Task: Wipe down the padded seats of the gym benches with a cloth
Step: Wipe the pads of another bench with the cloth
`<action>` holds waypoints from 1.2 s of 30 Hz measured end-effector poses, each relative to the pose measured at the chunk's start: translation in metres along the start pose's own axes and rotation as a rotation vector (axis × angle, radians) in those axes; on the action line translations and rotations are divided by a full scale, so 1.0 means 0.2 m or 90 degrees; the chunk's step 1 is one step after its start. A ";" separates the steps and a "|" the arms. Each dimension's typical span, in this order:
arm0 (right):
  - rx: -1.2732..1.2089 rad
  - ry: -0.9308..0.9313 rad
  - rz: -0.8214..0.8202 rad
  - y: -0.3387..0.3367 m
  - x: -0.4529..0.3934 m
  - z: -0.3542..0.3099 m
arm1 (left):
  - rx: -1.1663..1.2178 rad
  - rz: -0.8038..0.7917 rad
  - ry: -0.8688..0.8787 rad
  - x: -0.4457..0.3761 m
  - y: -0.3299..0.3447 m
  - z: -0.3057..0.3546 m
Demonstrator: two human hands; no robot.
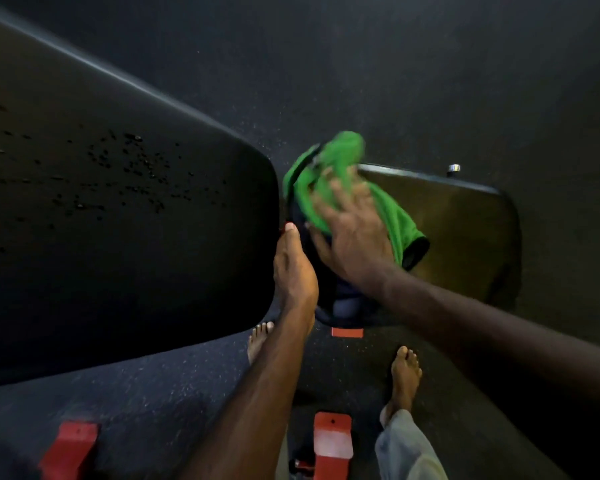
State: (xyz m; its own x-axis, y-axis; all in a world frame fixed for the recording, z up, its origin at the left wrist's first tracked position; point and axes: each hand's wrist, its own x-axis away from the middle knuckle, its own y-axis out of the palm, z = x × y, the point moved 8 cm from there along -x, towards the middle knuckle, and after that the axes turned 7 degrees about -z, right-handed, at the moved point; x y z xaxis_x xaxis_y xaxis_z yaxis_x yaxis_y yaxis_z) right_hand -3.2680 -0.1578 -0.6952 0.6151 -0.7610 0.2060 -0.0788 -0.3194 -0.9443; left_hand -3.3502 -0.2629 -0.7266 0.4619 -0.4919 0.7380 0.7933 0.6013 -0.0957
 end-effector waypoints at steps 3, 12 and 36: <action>0.055 -0.254 -0.100 0.04 0.12 -0.03 | -0.009 -0.009 0.002 -0.02 0.00 -0.02; -0.018 -0.148 -0.092 0.13 0.44 -0.14 | -0.006 0.026 -0.019 0.01 -0.03 -0.05; -0.042 0.053 0.047 0.13 0.78 0.12 | -0.170 0.096 0.247 0.14 0.13 0.09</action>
State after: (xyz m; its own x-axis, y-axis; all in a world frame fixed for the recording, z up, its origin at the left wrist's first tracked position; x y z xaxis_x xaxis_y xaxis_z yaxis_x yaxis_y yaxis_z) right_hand -3.1547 -0.2720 -0.6939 0.5380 -0.8277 0.1595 -0.1754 -0.2949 -0.9393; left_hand -3.3231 -0.2496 -0.6975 0.6528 -0.6401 0.4051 0.7567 0.5267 -0.3872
